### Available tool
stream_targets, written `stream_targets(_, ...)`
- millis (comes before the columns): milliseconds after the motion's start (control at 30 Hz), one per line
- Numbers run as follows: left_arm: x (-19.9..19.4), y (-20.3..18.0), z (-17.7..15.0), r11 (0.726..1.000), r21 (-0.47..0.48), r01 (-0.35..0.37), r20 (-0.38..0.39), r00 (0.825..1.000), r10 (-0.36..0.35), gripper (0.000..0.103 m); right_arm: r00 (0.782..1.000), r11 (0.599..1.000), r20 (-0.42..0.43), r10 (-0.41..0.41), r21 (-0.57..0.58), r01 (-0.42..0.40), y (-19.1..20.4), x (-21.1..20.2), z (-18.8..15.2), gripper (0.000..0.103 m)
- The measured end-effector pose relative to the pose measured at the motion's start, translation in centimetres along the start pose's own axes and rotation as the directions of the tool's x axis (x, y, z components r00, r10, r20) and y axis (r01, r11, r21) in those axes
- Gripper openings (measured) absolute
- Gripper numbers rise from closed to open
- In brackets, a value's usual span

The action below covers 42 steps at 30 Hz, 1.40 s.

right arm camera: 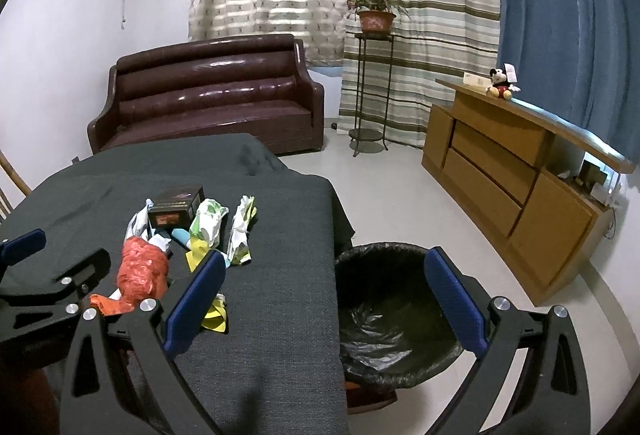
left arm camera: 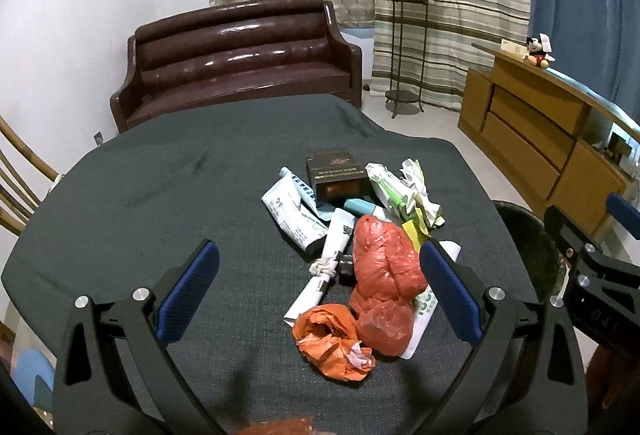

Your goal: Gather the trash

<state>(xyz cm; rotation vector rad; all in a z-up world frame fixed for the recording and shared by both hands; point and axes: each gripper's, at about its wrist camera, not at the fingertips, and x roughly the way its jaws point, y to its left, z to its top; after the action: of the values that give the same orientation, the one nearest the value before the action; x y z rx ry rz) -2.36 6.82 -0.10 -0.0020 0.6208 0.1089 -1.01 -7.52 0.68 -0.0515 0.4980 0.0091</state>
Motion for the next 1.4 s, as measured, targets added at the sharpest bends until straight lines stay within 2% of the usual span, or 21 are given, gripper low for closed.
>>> stream_targets(167, -0.1, -0.3, -0.2, 1.0, 0.011, 0.01, -0.003, 1.0, -0.01, 0.098, 1.0, 1.0, 0.012, -0.001, 0.009, 0.0, -0.1, -0.2, 0.0, 0.097)
stream_targets(233, -0.4, -0.5, -0.2, 1.0, 0.019, 0.015, 0.005, 1.0, -0.015, 0.092, 1.0, 1.0, 0.014, -0.004, 0.01, 0.004, -0.2, -0.2, 0.0, 0.097)
stream_targets(300, -0.5, -0.7, -0.2, 1.0, 0.023, 0.015, 0.009, 1.0, -0.015, 0.091, 1.0, 1.0, 0.016, -0.009, 0.015, 0.009, -0.5, -0.2, 0.1, 0.097)
stream_targets(967, -0.6, -0.5, -0.2, 1.0, -0.021, 0.003, 0.002, 1.0, -0.003, 0.091, 1.0, 0.998, 0.012, -0.015, 0.054, 0.014, -1.3, 0.1, 0.1, 0.097)
stream_targets(1133, -0.7, -0.5, -0.2, 0.999, -0.031, -0.007, 0.0, 1.0, 0.007, 0.096, 1.0, 0.998, 0.001, -0.014, 0.063, 0.014, -1.3, 0.4, -0.1, 0.097)
stream_targets(1400, -1.0, -1.3, -0.3, 1.0, 0.002, 0.004, 0.019, 1.0, -0.004, 0.096, 1.0, 0.998, 0.001, -0.014, 0.063, 0.014, -1.2, 0.4, -0.2, 0.097)
